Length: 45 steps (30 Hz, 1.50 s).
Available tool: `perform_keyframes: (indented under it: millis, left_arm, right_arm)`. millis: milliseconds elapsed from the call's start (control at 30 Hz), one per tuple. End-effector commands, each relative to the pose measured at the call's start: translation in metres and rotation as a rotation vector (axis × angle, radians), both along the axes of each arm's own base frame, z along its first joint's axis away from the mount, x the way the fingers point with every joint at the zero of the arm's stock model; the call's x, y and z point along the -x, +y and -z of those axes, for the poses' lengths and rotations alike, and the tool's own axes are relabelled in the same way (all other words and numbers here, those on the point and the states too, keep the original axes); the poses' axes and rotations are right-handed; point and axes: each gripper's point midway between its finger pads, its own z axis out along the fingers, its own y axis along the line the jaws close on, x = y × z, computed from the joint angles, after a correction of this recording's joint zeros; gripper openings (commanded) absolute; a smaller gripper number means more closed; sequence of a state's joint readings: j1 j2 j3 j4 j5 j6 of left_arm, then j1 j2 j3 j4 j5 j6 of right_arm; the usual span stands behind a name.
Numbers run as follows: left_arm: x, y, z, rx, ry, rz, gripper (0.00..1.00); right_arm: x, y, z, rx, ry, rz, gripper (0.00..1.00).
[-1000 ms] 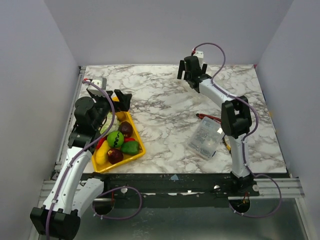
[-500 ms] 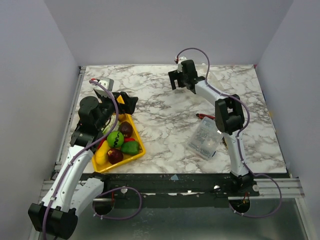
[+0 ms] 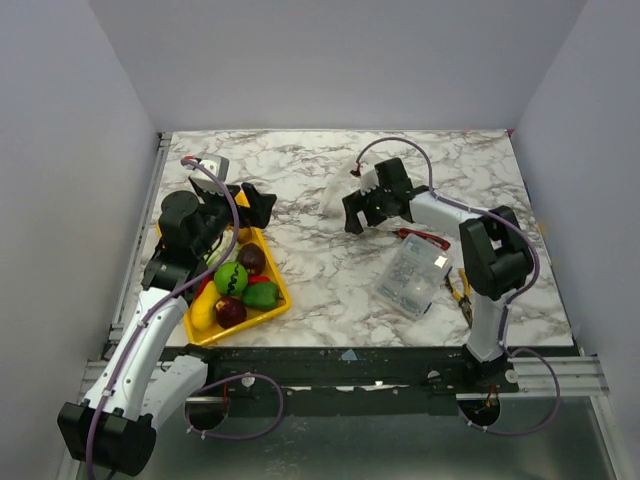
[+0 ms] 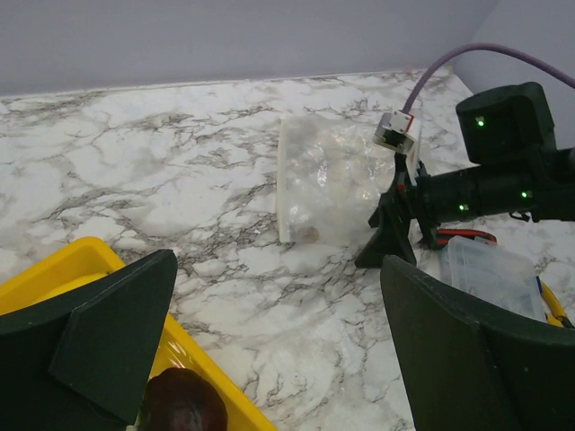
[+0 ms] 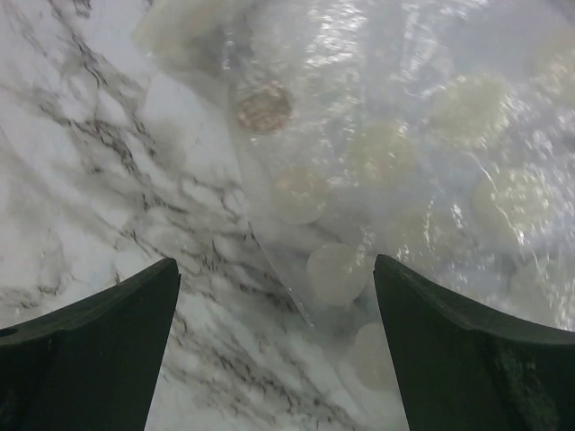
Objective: Place the food in the zip-top bag and seal the zipper
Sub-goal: Move the zipper food storage bag to the center of the board, then pick up the zipper food storage bag at the center of the board.
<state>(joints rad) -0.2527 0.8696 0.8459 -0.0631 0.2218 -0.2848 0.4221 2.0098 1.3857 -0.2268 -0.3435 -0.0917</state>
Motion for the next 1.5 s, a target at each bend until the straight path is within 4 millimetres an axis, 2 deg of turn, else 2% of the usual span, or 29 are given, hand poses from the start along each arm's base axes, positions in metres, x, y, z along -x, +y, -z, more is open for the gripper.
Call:
perform_keyframes:
  millis: [0, 100, 167, 233, 400, 433, 467, 500, 533, 600, 700, 767, 967, 1033, 1133, 1233, 1333, 1467]
  left_arm:
    - [0.002, -0.007, -0.004, 0.01, 0.0, 0.039, 0.98]
    - [0.002, -0.008, -0.002, 0.011, 0.008, 0.044, 0.99]
    - [0.001, -0.009, -0.002, 0.013, 0.009, 0.044, 0.98]
    - [0.0, -0.009, -0.002, 0.013, 0.013, 0.045, 0.98]
    - [-0.001, -0.006, -0.001, 0.013, 0.02, 0.025, 0.98]
    - [-0.001, -0.004, -0.002, 0.012, 0.018, 0.013, 0.99]
    - [-0.001, 0.0, -0.003, 0.011, 0.017, -0.008, 0.99]
    - [-0.001, 0.004, -0.004, 0.009, 0.019, -0.035, 0.99]
    - [-0.003, 0.011, -0.006, 0.007, 0.021, -0.078, 0.99]
    - [-0.006, 0.031, -0.005, 0.0, 0.042, -0.196, 0.99]
    - [-0.007, 0.063, -0.001, -0.016, 0.07, -0.38, 0.99]
    - [-0.006, 0.073, -0.001, -0.024, 0.074, -0.431, 0.98]
    - [-0.006, 0.066, -0.001, -0.011, 0.07, -0.396, 0.98]
    - [-0.007, 0.064, -0.001, -0.009, 0.07, -0.387, 0.99]
    - [-0.007, 0.062, 0.0, -0.007, 0.072, -0.377, 0.98]
    - [-0.007, 0.062, 0.0, -0.007, 0.071, -0.374, 0.98]
    - [-0.008, 0.062, 0.002, -0.01, 0.073, -0.374, 0.98]
    - [-0.009, 0.061, 0.004, -0.011, 0.076, -0.369, 0.98]
  right_arm:
    - [0.008, -0.033, -0.008, 0.073, -0.076, 0.169, 0.92]
    - [-0.012, -0.056, -0.03, 0.071, -0.109, 0.453, 0.94]
    - [-0.016, -0.045, -0.044, -0.019, -0.076, 0.545, 0.94]
    - [-0.018, -0.027, -0.053, -0.039, -0.083, 0.628, 1.0]
    - [-0.029, -0.007, -0.069, 0.2, -0.338, 0.876, 1.0]
    - [-0.028, 0.0, -0.064, 0.261, -0.369, 0.892, 1.0]
    - [-0.03, 0.003, -0.069, 0.305, -0.403, 0.926, 1.0]
    - [-0.031, 0.009, -0.063, 0.348, -0.42, 0.943, 1.0]
    - [-0.035, 0.013, -0.067, 0.366, -0.434, 0.962, 1.0]
    - [-0.042, 0.025, -0.058, 0.404, -0.439, 0.952, 1.0]
    - [-0.053, 0.038, -0.053, 0.453, -0.471, 0.921, 0.99]
    - [-0.059, 0.043, -0.051, 0.506, -0.515, 0.898, 0.99]
    - [-0.071, 0.042, -0.043, 0.653, -0.624, 0.849, 0.96]
    - [-0.073, 0.042, -0.04, 0.682, -0.637, 0.828, 0.91]
    - [-0.076, 0.046, -0.035, 0.682, -0.638, 0.799, 0.85]
    - [-0.077, 0.051, -0.031, 0.669, -0.628, 0.779, 0.83]
    - [-0.077, 0.053, -0.025, 0.66, -0.619, 0.767, 0.7]
    - [-0.078, 0.053, -0.016, 0.667, -0.615, 0.763, 0.68]
